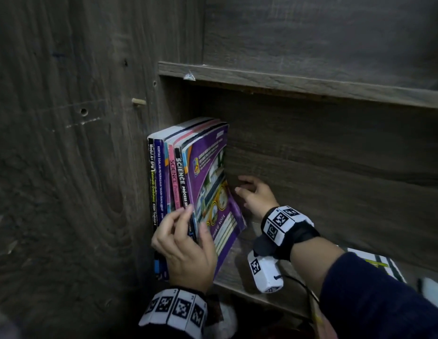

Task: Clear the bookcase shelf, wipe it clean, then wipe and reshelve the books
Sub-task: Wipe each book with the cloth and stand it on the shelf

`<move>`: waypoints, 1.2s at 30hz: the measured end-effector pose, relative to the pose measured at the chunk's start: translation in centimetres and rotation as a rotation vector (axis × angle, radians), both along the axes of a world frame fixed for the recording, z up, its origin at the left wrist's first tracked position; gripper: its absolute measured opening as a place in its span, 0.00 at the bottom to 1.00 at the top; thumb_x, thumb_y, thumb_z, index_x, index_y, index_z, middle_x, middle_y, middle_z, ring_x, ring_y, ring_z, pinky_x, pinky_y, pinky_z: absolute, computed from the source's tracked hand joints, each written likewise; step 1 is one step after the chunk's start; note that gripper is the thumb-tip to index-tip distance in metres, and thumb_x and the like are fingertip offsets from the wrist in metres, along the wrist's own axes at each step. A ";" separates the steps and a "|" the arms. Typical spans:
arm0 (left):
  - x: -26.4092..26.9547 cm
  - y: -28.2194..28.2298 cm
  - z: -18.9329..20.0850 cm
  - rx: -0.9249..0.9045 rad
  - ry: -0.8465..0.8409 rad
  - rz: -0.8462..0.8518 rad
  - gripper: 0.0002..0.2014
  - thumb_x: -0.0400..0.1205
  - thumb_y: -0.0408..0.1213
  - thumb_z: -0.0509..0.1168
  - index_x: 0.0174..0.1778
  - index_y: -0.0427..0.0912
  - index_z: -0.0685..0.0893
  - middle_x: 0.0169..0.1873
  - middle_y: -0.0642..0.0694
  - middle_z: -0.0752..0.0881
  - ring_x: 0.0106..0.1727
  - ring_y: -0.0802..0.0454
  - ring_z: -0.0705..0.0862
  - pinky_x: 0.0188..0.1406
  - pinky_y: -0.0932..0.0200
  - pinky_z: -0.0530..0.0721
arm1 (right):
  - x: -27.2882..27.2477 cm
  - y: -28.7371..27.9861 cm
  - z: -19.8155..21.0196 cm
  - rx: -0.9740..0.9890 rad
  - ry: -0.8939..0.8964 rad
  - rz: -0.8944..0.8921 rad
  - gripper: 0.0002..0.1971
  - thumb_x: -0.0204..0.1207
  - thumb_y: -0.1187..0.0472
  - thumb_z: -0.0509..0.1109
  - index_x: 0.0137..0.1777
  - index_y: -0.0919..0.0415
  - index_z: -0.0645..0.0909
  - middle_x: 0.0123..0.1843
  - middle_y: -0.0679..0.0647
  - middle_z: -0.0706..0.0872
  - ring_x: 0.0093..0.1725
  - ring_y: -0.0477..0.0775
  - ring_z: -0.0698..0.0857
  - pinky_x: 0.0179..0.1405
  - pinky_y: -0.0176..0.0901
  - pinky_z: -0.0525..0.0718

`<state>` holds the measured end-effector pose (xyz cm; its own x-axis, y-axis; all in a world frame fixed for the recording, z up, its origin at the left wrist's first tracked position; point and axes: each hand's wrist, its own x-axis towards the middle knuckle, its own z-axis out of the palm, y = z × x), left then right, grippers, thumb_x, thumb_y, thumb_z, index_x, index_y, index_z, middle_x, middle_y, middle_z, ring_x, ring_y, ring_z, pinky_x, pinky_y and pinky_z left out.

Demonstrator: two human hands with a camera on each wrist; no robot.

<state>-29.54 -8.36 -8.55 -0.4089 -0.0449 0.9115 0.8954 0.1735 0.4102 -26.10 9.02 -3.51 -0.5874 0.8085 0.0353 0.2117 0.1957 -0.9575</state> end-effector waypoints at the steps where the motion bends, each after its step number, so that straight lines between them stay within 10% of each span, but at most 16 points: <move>1: 0.5 0.0 0.5 0.002 0.012 -0.014 0.17 0.81 0.33 0.64 0.65 0.37 0.74 0.60 0.39 0.73 0.57 0.39 0.74 0.60 0.48 0.74 | 1.4 0.1 0.3 0.033 -0.028 -0.026 0.11 0.79 0.61 0.70 0.57 0.46 0.79 0.57 0.54 0.83 0.55 0.53 0.83 0.54 0.48 0.83; 7: 5.8 2.1 1.8 -0.198 0.075 -0.445 0.16 0.80 0.28 0.59 0.64 0.42 0.76 0.57 0.41 0.79 0.56 0.42 0.80 0.60 0.48 0.79 | 17.2 1.1 -0.3 0.243 -0.210 -0.317 0.14 0.76 0.70 0.67 0.42 0.47 0.82 0.48 0.51 0.88 0.51 0.53 0.86 0.53 0.39 0.79; 12: 12.4 5.4 -3.1 -0.840 -0.046 -0.618 0.21 0.81 0.47 0.51 0.69 0.51 0.73 0.61 0.50 0.85 0.60 0.49 0.84 0.63 0.57 0.71 | 32.7 2.9 -3.2 0.275 -0.710 -0.596 0.09 0.79 0.61 0.66 0.57 0.60 0.83 0.58 0.64 0.87 0.60 0.64 0.84 0.56 0.45 0.79; 15: 14.3 6.6 -6.6 -1.157 -0.127 -0.607 0.35 0.84 0.60 0.37 0.81 0.44 0.68 0.76 0.49 0.75 0.76 0.52 0.74 0.76 0.55 0.58 | 38.4 3.9 -6.4 0.208 -1.089 -0.528 0.23 0.79 0.47 0.63 0.72 0.54 0.73 0.70 0.60 0.80 0.69 0.60 0.79 0.68 0.46 0.74; 19: 14.8 7.3 -8.3 -1.318 -0.218 -0.637 0.55 0.61 0.70 0.06 0.83 0.47 0.35 0.80 0.60 0.35 0.80 0.62 0.31 0.78 0.52 0.27 | 40.2 3.9 -9.3 0.172 -1.262 -0.474 0.36 0.75 0.30 0.51 0.76 0.53 0.64 0.79 0.60 0.64 0.78 0.66 0.63 0.76 0.60 0.63; 28: 14.4 7.1 -8.0 -1.355 -0.258 -0.668 0.53 0.64 0.74 0.13 0.85 0.52 0.37 0.83 0.59 0.39 0.81 0.68 0.33 0.79 0.58 0.27 | 38.8 3.3 -10.9 0.257 -1.240 -0.407 0.38 0.80 0.32 0.47 0.85 0.49 0.44 0.86 0.58 0.47 0.85 0.63 0.47 0.79 0.67 0.51; 36: 14.4 7.2 -7.1 -1.271 -0.311 -0.650 0.29 0.89 0.54 0.41 0.86 0.50 0.46 0.85 0.56 0.51 0.84 0.64 0.48 0.80 0.60 0.38 | 39.8 4.2 -10.5 0.354 -1.101 -0.384 0.27 0.83 0.63 0.56 0.82 0.52 0.58 0.77 0.57 0.69 0.77 0.60 0.67 0.74 0.62 0.67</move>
<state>-15.15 -1.16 -15.65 -0.2259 0.9718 0.0683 0.8613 0.1665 0.4800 13.69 13.26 -13.99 -0.1674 0.9828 -0.0774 0.9784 0.1559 -0.1361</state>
